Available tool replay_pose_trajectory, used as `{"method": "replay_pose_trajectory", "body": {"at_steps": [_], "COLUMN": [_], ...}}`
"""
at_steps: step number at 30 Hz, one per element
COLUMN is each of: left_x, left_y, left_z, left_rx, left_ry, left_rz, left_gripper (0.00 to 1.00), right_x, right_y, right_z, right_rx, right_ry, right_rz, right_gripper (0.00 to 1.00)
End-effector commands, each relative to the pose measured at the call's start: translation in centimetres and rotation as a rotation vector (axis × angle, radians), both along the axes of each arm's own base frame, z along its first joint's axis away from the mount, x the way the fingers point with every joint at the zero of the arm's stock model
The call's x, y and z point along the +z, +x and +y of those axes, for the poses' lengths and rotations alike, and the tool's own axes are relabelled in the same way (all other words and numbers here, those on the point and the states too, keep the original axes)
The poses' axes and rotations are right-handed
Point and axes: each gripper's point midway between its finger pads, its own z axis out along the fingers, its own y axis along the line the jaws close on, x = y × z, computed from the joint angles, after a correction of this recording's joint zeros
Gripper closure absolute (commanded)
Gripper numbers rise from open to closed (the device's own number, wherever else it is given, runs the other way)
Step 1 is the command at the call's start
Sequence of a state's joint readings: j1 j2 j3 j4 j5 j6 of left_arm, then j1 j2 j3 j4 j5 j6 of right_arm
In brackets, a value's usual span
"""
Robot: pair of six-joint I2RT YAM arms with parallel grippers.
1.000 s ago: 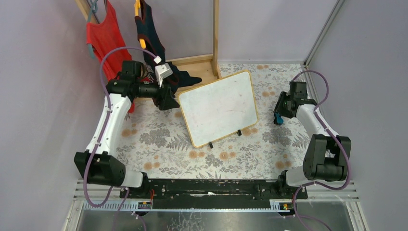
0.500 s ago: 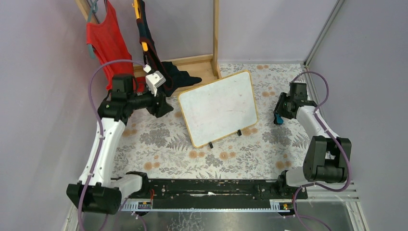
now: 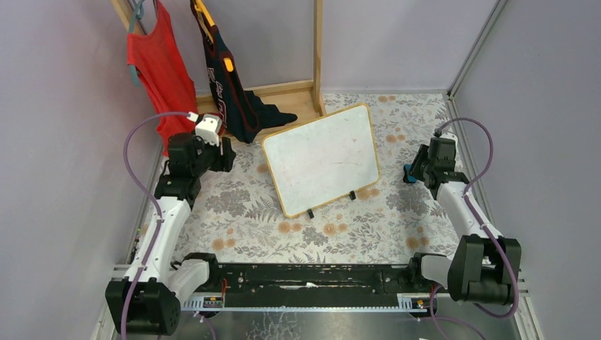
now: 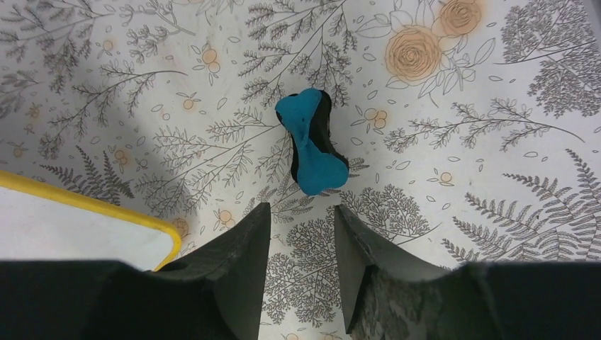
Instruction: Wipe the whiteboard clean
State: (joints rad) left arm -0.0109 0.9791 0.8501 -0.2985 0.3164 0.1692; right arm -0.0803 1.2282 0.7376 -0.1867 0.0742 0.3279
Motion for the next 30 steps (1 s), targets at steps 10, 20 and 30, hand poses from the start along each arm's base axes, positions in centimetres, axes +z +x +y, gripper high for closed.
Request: {"method": "replay_pose_trajectory", "body": {"at_steps": [10, 20, 30], "left_x": [-2.3, -6.0, -9.4], "left_y": [4.6, 5.3, 5.7], "left_z": [4.4, 5.5, 5.8], "left_rx": [0.285, 0.343, 0.358], "left_ry": [-0.050, -0.136, -0.130], "left_rz": [-0.172, -0.210, -0.197], "left_gripper": [0.39, 0.39, 0.40], "right_x": [1.0, 1.5, 1.7], "right_y": [-0.4, -2.5, -2.6], "right_z": [-1.1, -0.4, -0.7], "right_rx": [-0.098, -0.102, -0.126], "right_ry": [-0.117, -0.226, -0.291], "right_rz": [-0.142, -0.414, -0.404], "right_gripper": [0.56, 0.57, 0.56]}}
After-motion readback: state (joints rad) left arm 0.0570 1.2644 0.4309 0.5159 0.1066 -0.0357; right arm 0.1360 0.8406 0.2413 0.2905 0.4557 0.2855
